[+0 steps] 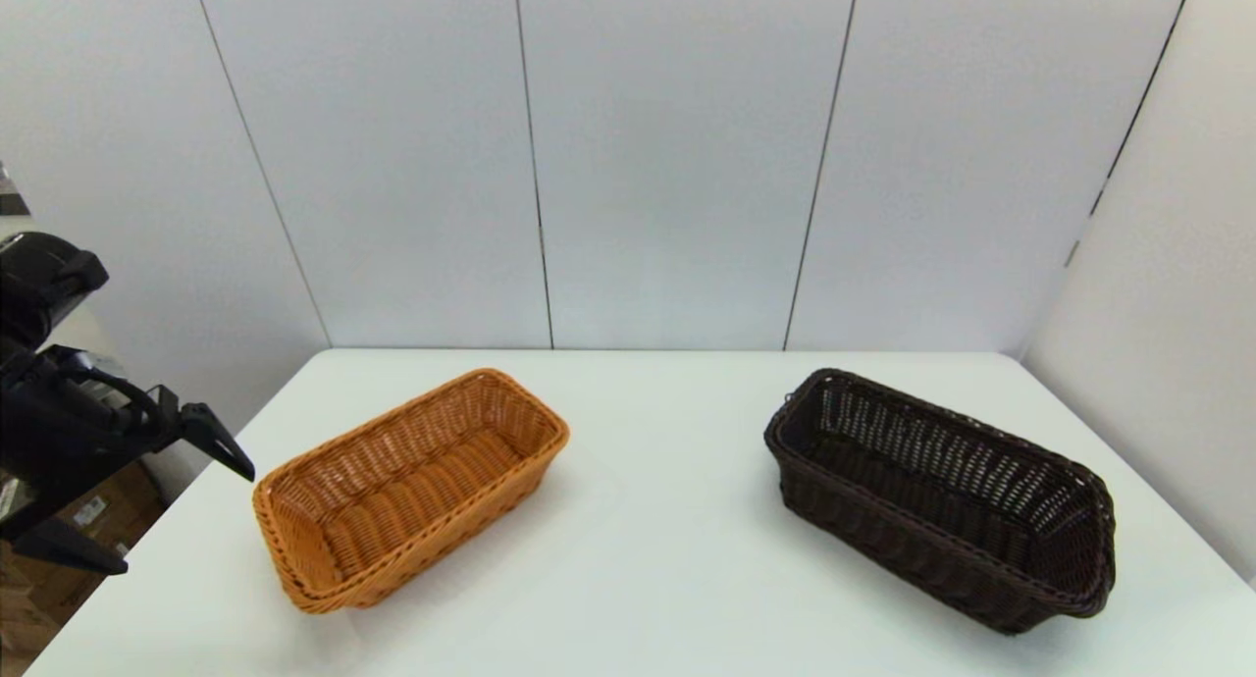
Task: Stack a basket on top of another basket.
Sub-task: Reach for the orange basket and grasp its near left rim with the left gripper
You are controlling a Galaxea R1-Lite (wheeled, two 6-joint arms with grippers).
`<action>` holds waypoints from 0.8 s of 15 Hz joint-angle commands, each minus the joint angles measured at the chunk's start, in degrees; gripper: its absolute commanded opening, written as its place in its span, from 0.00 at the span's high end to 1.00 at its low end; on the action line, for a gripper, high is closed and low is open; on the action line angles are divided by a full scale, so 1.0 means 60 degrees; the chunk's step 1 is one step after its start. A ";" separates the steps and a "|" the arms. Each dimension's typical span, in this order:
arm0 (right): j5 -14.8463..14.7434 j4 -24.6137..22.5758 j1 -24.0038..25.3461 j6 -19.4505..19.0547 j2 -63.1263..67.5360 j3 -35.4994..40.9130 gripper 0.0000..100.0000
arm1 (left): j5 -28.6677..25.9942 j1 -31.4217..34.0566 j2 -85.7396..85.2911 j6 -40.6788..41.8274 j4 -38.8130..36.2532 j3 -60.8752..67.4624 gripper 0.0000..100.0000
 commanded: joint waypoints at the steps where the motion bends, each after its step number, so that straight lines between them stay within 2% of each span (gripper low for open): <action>1: -0.0001 -0.0002 0.0003 0.0000 0.0012 0.0004 0.00 | -0.0752 0.0232 0.1437 0.0583 -0.0021 -0.0055 0.00; 6: -0.0001 -0.0002 0.0003 0.0000 0.0012 0.0004 0.00 | -0.0986 0.0174 0.1921 0.1081 -0.0021 -0.0069 0.00; 12: -0.0001 -0.0002 0.0003 0.0000 -0.0002 0.0004 0.00 | -0.0634 0.0086 0.2331 0.1023 -0.0036 -0.0377 0.00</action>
